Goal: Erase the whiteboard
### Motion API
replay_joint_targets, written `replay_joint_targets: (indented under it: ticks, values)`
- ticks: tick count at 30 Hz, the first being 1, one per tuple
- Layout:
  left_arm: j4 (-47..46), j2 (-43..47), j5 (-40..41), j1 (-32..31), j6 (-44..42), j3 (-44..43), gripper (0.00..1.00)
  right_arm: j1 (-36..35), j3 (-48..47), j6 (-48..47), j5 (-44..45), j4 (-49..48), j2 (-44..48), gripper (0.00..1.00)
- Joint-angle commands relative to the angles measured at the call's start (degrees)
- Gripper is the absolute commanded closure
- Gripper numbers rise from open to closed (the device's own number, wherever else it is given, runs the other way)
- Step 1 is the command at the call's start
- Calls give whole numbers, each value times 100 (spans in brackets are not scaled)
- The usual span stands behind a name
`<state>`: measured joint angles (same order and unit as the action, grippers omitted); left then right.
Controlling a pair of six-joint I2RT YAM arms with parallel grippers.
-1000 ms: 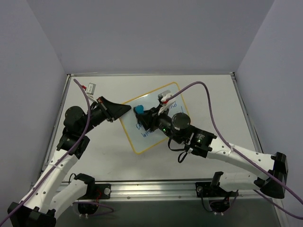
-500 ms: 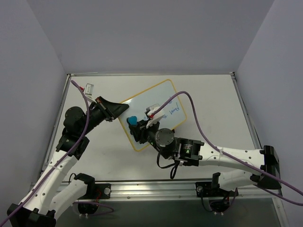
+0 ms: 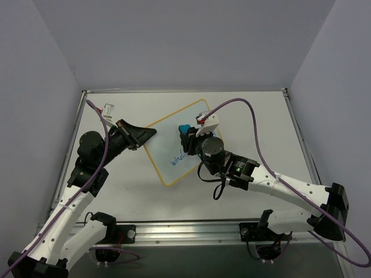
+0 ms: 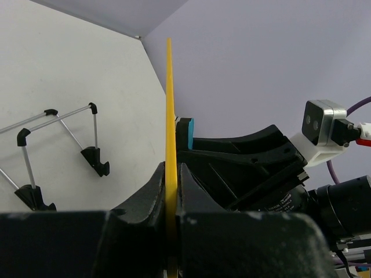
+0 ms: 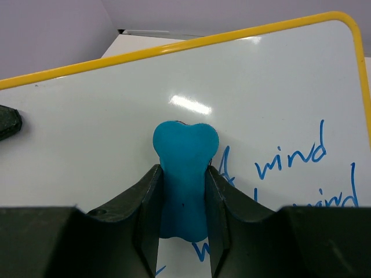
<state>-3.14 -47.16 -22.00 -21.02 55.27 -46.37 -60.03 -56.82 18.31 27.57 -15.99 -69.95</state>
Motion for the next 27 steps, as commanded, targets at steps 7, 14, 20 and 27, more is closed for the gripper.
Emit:
replay_joint_targets:
  ticks: [7,14,20,27]
  values:
    - [-1154,304,-612,-113,547,-566,98,-949,-506,77,-936,-238,-572,100]
    - [-1128,400,-806,-113,477,-636,98,-222,38,191,-1192,-378,-327,100]
    - [-926,523,-867,-96,415,-680,98,886,539,86,-1315,-265,113,100]
    - [-812,567,-806,-87,371,-707,98,2355,935,-11,-2132,-177,482,100]
